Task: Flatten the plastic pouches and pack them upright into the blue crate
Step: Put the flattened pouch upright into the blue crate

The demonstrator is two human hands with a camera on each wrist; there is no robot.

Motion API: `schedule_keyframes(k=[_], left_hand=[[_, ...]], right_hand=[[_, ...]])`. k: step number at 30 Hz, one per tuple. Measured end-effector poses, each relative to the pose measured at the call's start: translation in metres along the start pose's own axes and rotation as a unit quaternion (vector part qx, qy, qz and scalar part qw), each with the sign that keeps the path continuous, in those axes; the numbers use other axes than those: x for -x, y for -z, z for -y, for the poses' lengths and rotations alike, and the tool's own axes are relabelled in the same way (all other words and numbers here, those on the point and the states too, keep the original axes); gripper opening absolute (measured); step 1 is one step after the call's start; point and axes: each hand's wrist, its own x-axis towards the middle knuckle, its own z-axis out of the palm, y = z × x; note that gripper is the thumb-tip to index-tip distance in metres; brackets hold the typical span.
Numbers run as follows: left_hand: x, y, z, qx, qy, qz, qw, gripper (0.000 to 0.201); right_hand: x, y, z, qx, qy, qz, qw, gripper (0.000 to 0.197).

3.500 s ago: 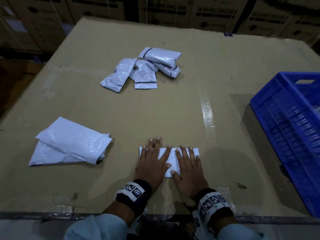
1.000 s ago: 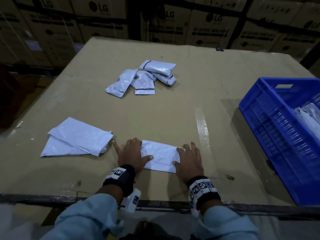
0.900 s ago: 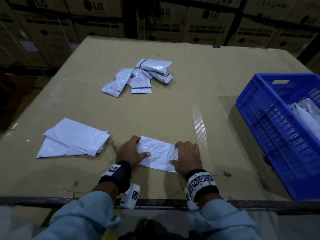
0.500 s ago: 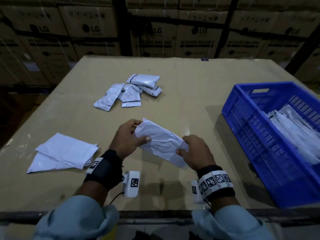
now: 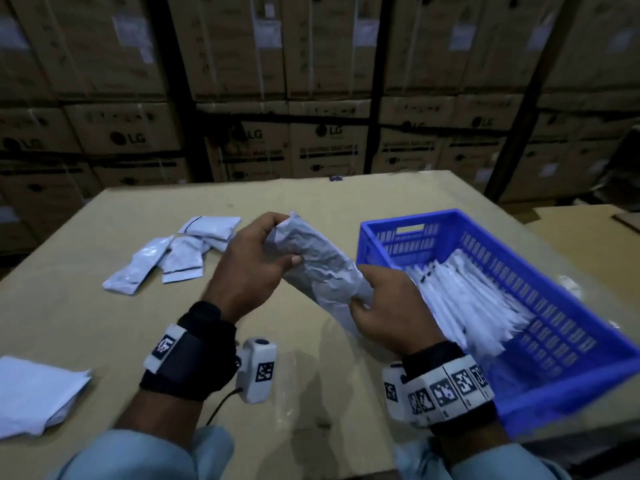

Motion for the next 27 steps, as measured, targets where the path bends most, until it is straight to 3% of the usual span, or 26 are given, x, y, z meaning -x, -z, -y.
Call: schedule_keyframes(k=[3,7,13,17,21,23,25,27], left_hand=[[-0.019,-0.019,-0.031,0.012,-0.024,0.006,1.0,0.056],[-0.052,-0.049,-0.062,0.006,-0.074,0.01,0.997,0.07],[-0.094,-0.088,-0.091,0.037,-0.13,0.046,0.99,0.064],[-0.116,-0.118,-0.099,0.025,-0.133,0.066,0.989,0.059],[-0.137,-0.168,-0.111,-0.044,-0.112,0.161,0.98,0.052],[-0.153,-0.197,-0.114,-0.129,-0.077,0.251,0.956,0.055],[-0.169,-0.233,-0.112,-0.227,-0.058,0.345,0.909,0.061],[-0.183,-0.277,-0.108,-0.307,-0.06,0.398,0.863,0.061]], right_hand=[[0.003,0.039,-0.007,-0.027,0.001,-0.038,0.999,0.025],[0.003,0.076,-0.031,-0.012,-0.019,-0.099,0.995,0.021],[0.008,0.118,-0.088,0.032,-0.11,-0.186,0.976,0.025],[0.014,0.146,-0.127,0.069,-0.18,-0.233,0.953,0.023],[0.01,0.165,-0.172,0.112,-0.235,-0.263,0.929,0.019],[0.007,0.172,-0.198,0.151,-0.238,-0.257,0.924,0.02],[0.007,0.178,-0.226,0.179,-0.246,-0.243,0.921,0.023],[0.008,0.184,-0.249,0.181,-0.254,-0.24,0.919,0.022]])
